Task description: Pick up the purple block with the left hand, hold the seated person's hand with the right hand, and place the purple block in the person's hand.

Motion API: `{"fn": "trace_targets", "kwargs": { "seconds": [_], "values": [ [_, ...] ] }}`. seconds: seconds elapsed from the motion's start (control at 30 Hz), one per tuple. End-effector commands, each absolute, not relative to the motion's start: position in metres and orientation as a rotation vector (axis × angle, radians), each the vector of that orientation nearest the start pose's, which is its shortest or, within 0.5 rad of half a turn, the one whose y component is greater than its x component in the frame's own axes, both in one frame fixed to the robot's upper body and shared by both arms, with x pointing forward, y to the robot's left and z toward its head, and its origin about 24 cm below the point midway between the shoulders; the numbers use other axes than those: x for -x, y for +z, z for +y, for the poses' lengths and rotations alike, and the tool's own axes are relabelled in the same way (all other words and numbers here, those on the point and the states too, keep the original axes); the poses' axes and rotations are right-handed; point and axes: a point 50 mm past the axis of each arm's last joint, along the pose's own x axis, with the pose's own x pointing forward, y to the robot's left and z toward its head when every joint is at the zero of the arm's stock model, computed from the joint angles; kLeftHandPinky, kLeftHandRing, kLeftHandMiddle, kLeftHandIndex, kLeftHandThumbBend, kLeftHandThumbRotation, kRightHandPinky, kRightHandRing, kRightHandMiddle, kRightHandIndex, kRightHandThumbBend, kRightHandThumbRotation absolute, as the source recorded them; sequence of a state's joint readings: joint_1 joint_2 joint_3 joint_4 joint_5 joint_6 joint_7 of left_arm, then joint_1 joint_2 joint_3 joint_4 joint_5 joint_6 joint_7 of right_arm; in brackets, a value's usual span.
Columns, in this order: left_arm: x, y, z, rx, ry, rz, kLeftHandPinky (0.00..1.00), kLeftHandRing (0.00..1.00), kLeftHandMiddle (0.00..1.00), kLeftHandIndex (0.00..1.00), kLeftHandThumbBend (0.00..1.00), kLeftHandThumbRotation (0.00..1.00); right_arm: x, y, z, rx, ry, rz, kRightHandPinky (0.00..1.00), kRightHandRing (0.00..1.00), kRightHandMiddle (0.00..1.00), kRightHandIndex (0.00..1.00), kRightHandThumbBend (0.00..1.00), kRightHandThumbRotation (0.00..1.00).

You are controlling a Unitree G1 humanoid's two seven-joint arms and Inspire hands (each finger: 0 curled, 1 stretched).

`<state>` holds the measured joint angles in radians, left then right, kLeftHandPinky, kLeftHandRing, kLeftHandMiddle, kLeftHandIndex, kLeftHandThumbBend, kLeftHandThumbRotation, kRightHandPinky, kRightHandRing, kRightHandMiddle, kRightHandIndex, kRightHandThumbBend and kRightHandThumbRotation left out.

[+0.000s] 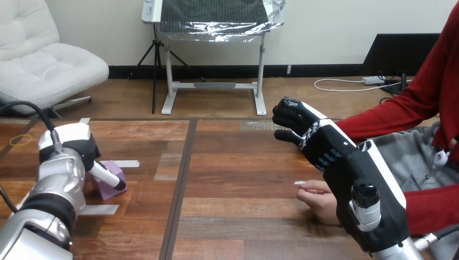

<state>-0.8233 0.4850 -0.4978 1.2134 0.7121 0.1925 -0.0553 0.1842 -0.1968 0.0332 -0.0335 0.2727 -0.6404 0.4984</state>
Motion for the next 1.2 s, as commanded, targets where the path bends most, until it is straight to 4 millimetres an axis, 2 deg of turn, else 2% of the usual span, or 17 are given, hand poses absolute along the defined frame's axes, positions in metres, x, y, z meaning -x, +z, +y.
{"fn": "trace_targets", "kwargs": {
  "seconds": [0.0,1.17],
  "values": [
    [-0.377,0.065,0.245,-1.515,-0.073,0.517,0.62,0.74,0.76,0.75,0.93,0.39,-0.204,0.083,-0.167,0.051,0.442,-0.567,0.85,0.9,0.89,0.88,0.96,1.0],
    [-0.375,0.054,0.233,-1.52,-0.126,0.515,0.65,0.75,0.77,0.73,0.92,0.37,-0.202,0.085,-0.167,0.051,0.445,-0.577,0.85,0.9,0.89,0.88,0.96,1.0]
  ]
}}
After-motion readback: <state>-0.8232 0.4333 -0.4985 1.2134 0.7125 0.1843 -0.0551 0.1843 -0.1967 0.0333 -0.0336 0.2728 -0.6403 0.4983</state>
